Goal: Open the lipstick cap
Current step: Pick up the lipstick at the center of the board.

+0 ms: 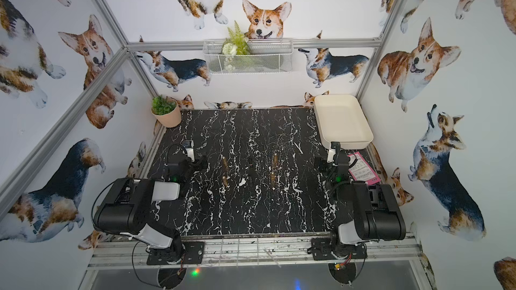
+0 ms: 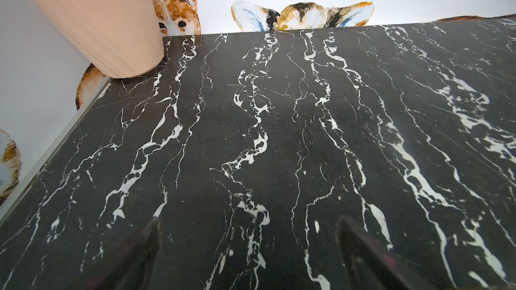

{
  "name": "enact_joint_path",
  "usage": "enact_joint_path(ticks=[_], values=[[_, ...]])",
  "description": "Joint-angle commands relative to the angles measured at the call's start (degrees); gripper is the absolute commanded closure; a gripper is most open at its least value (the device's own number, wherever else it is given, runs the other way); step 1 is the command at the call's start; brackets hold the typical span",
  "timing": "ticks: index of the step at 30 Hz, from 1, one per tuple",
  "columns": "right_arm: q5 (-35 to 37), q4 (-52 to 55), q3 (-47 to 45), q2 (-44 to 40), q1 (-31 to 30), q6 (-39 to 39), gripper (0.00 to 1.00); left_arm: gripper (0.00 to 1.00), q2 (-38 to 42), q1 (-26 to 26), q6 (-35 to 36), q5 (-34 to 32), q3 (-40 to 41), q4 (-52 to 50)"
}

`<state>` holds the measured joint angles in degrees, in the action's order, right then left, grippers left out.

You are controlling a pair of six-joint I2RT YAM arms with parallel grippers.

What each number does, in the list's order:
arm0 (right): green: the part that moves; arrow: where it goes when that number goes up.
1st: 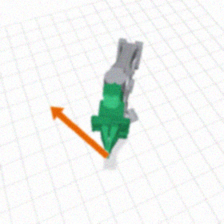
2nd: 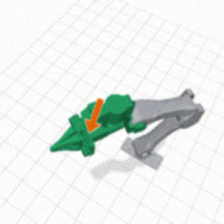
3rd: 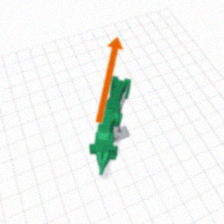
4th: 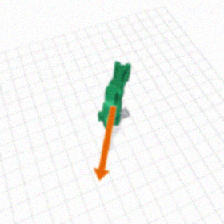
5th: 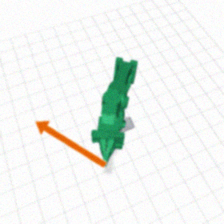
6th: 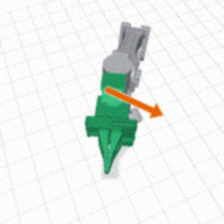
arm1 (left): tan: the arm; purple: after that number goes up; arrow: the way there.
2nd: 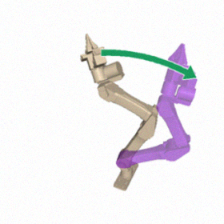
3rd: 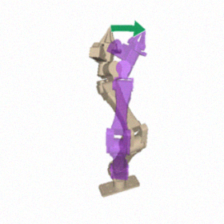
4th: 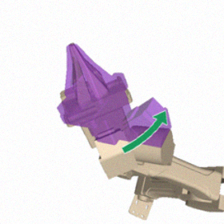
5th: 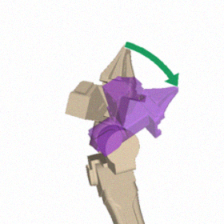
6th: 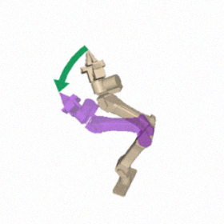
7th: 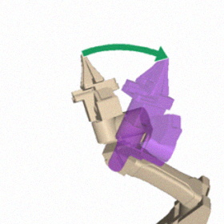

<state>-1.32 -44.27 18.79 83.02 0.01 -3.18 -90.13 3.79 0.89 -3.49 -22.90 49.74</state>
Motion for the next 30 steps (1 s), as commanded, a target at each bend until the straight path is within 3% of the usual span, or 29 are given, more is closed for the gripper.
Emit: enact_joint_path(ticks=[1,30], values=[[-0.1,-2.5,0.3,0.0,0.0,0.5,0.0,0.0,0.3,-0.1,0.6,-0.2,0.6,2.2],[1.8,-1.8,0.7,0.1,0.0,-0.3,0.0,0.0,0.3,-0.4,0.3,0.2,0.2,1.6]])
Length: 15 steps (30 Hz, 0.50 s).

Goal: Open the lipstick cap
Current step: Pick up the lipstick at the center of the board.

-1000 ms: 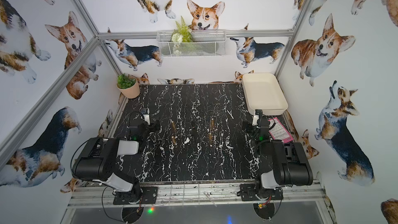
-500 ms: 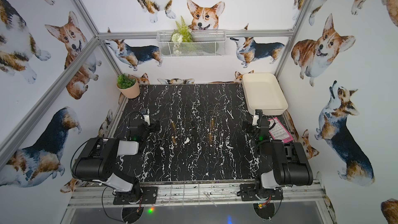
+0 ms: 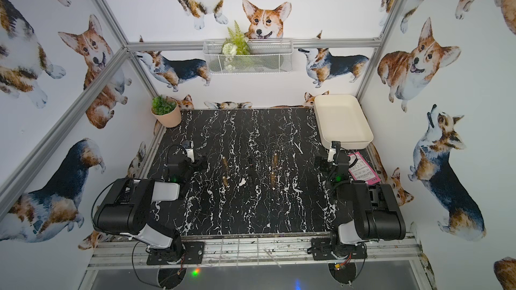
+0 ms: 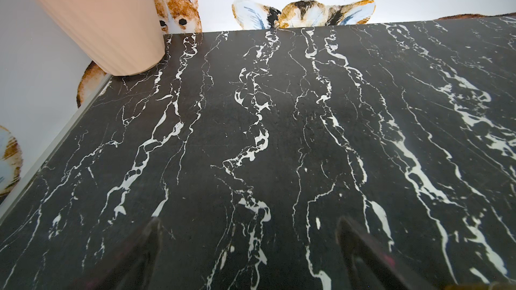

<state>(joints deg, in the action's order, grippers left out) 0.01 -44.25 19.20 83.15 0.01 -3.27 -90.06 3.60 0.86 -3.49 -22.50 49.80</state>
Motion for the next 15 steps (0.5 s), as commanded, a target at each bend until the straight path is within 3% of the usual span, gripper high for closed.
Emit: enact_joint_path(ticks=[1,15], values=[[0.4,-1.8,0.3,0.0,0.0,-0.2,0.0,0.0,0.2,-0.1,0.4,0.2,-0.2,1.5],[0.4,-1.7,0.3,0.1,0.0,-0.2,0.0,0.0,0.3,-0.2,0.4,0.2,-0.4,1.0]])
